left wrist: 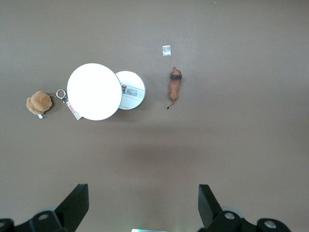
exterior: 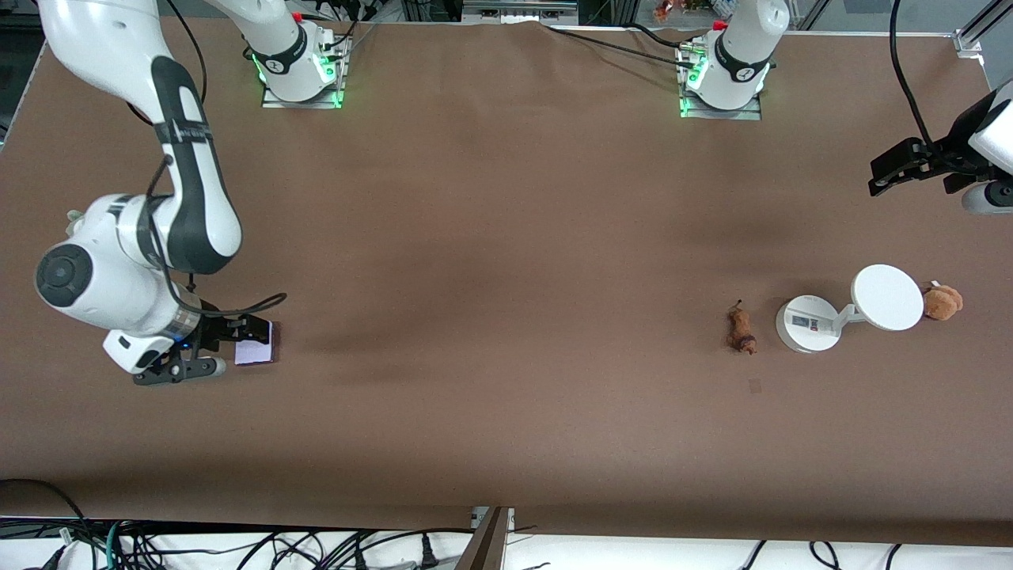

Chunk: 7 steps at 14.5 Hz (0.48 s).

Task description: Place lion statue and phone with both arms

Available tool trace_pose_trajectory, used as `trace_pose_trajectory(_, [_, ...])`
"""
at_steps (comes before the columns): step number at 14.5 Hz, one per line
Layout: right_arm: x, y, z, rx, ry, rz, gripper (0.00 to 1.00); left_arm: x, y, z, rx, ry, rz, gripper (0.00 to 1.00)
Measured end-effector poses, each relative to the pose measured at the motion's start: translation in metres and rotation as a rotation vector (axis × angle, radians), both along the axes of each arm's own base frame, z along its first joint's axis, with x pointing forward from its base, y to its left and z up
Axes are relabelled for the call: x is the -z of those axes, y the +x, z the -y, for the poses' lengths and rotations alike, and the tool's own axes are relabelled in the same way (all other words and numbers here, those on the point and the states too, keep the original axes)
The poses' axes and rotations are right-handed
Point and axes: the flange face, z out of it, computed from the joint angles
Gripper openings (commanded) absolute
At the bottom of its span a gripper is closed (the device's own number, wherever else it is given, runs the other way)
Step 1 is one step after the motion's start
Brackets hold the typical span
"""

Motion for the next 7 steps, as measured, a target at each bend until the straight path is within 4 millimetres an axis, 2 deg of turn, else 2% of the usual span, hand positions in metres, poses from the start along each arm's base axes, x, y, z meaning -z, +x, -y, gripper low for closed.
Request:
trace_pose_trajectory(4, [-0.083,-0.02,-0.002,0.026,0.044,0.001,1.0,0.0,0.0,0.0,0.0,0.0,0.0,1.0])
trace_pose_trajectory(7, [-0.155,-0.05,0.003,0.046,0.011,-0.033,1.0,0.0,0.0,0.0,0.0,0.0,0.0,1.0])
